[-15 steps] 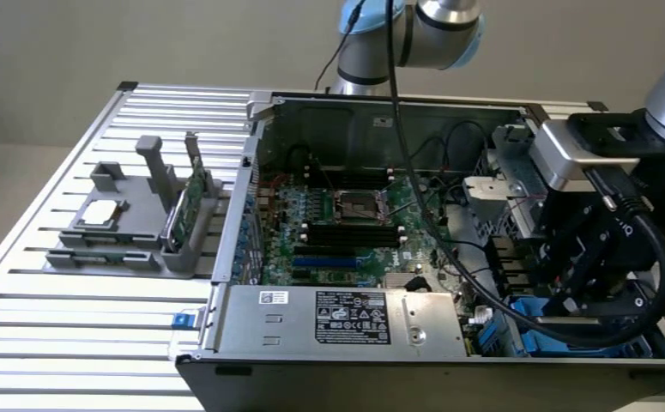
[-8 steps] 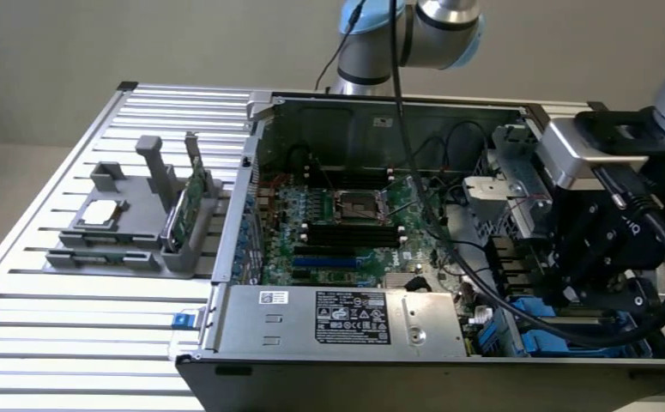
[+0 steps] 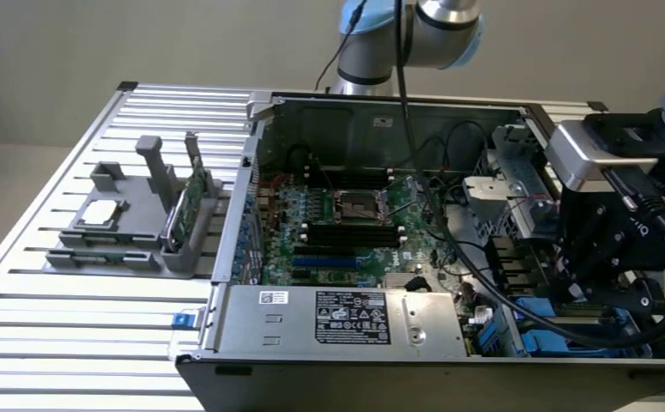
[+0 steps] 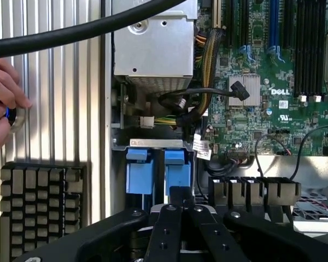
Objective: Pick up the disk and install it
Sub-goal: 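Insert the first disk wire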
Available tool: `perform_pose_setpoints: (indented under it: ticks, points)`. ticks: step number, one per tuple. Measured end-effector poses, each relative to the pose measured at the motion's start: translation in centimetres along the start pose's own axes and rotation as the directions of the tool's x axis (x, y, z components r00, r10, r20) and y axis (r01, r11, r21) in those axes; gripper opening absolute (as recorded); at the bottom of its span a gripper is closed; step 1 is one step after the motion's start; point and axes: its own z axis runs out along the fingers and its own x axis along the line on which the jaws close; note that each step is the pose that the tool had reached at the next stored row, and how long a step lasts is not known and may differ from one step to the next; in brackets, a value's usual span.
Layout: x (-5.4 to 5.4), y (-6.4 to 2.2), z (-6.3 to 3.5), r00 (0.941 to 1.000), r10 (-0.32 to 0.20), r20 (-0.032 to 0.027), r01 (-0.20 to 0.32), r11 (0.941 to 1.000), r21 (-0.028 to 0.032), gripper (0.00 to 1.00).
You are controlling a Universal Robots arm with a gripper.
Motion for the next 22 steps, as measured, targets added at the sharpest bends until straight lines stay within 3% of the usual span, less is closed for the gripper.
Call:
perform_pose_setpoints:
  ticks: [6, 11, 14, 22]
  points:
    - [0.0, -0.36, 0.47, 1.0000, 0.000, -0.0070, 0.000, 0.9997, 0.0254, 0.11]
    - [-0.1, -0.80, 1.01, 1.0000, 0.001, -0.0096, 0.000, 0.9993, 0.0375, 0.11]
    - [-0.1, -0.91, 1.41, 0.9999, 0.001, -0.0112, 0.000, 0.9991, 0.0413, 0.11]
    - [-0.1, -0.98, 2.31, 0.9999, 0.001, -0.0148, 0.000, 0.9991, 0.0424, 0.11]
